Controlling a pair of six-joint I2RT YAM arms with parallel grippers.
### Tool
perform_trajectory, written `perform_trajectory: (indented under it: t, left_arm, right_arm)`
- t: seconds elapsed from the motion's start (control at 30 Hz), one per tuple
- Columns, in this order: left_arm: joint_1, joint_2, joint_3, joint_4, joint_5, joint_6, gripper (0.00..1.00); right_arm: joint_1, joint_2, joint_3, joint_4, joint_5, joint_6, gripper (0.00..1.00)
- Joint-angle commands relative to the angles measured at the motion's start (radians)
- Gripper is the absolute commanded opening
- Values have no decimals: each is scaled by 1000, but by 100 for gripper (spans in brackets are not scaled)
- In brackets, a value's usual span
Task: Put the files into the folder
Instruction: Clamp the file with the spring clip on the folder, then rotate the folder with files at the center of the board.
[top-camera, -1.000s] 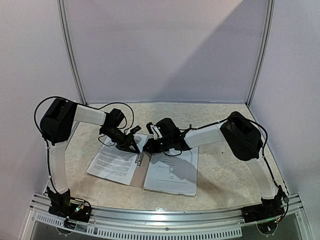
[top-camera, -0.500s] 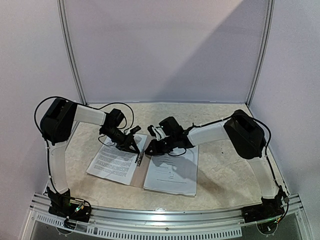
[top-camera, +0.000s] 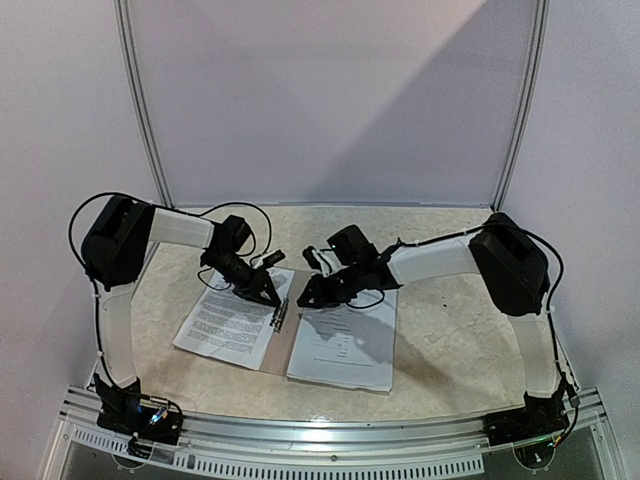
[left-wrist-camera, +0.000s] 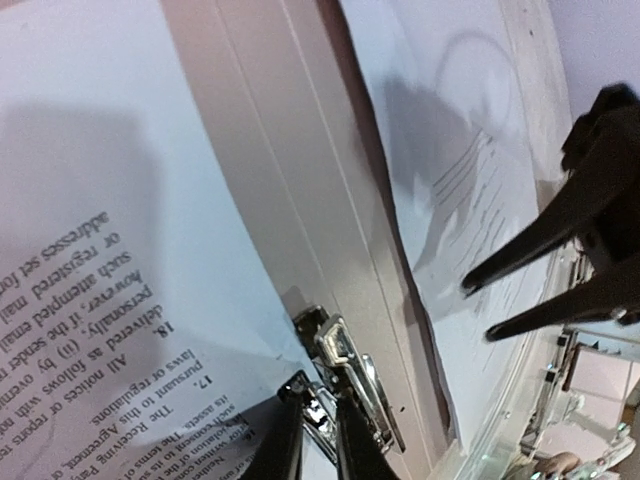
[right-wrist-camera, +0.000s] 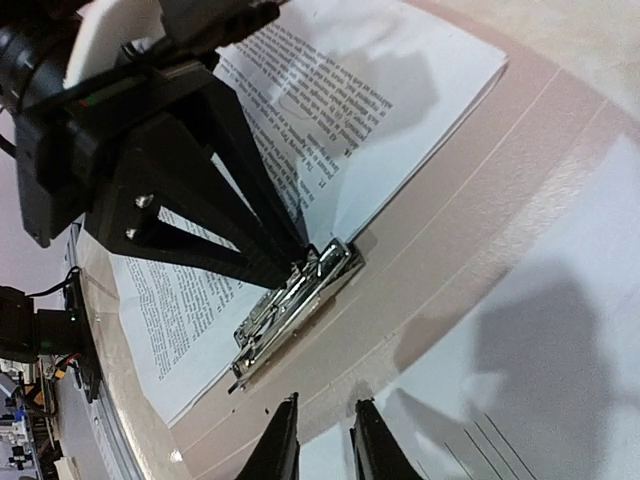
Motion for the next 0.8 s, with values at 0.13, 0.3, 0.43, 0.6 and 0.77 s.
perform_trajectory:
  t: [0.13,0.3,0.43,0.6,0.77]
  left_arm:
    - [-18,-50,82,-162,-81,158,22]
    - [-17,-117,126,-257,-94,267,28]
    - [4,-176,162,-375,-167,390,31]
    - [143,-237,121,-499,-364,449,30]
    - [310,-379,-53,-519,-426,507,31]
  right_arm:
    - [-103,-244,-141,-255,256,-12,32]
    - [-152,-389,-279,-369,351,13,43]
    - [-182,-463,-381,-404,339,38,49]
    - [-184,-474,-400,-508,358,-12,50]
    - [-143,-493,-290,-517,276,-310,58]
